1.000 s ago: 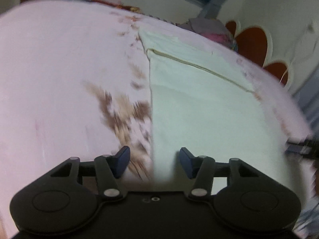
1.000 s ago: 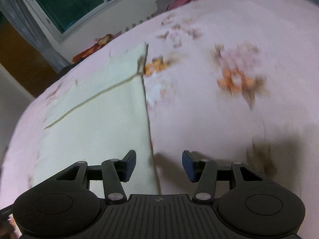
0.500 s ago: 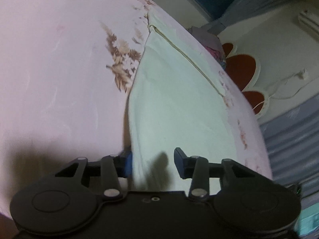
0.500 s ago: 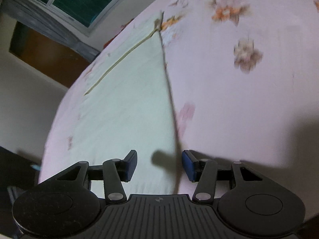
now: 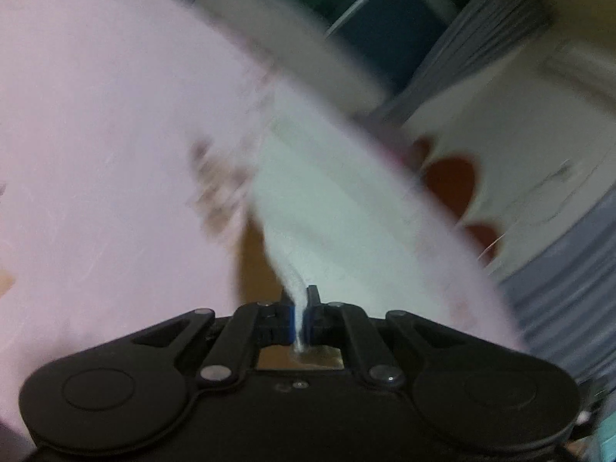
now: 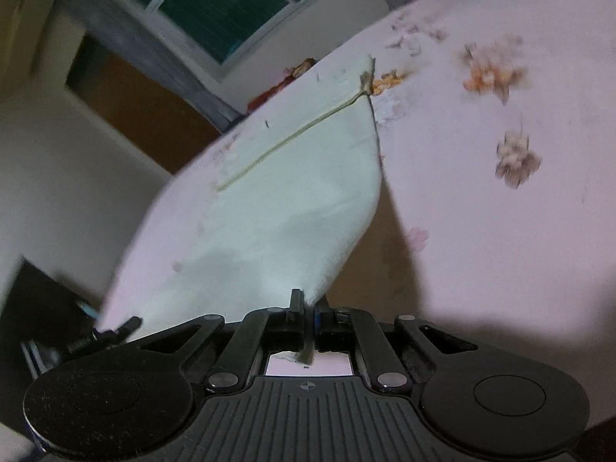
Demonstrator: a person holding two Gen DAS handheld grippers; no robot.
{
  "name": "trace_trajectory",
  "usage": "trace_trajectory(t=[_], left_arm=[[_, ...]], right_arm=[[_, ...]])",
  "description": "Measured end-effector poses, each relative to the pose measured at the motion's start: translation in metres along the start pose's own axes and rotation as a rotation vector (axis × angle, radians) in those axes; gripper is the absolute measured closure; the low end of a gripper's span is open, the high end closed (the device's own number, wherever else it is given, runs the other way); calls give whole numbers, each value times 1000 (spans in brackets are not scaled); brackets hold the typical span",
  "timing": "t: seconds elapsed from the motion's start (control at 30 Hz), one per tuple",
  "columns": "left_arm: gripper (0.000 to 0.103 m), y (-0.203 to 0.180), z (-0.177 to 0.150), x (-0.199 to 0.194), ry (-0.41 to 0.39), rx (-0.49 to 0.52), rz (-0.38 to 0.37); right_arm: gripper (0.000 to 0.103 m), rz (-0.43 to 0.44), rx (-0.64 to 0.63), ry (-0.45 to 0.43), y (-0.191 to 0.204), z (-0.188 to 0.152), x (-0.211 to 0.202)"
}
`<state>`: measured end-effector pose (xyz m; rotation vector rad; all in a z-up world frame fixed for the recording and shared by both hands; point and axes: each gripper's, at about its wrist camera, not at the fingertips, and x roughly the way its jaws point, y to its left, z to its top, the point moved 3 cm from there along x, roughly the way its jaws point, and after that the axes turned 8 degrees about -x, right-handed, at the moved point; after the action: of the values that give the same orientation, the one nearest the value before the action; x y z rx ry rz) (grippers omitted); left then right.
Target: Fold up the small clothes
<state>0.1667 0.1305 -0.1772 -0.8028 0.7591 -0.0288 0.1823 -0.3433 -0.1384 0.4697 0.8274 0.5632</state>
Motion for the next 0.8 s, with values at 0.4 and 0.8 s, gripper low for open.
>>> trace_trajectory(t=[0.4,0.8], left_arm=[[99,-41,51,-30,-200,-95,-177],[99,-128,223,66,-201,53,-222]], right_arm=[[100,-11,-106,-117,38,70,-14],[100,-63,-113,-215,59,263,53]])
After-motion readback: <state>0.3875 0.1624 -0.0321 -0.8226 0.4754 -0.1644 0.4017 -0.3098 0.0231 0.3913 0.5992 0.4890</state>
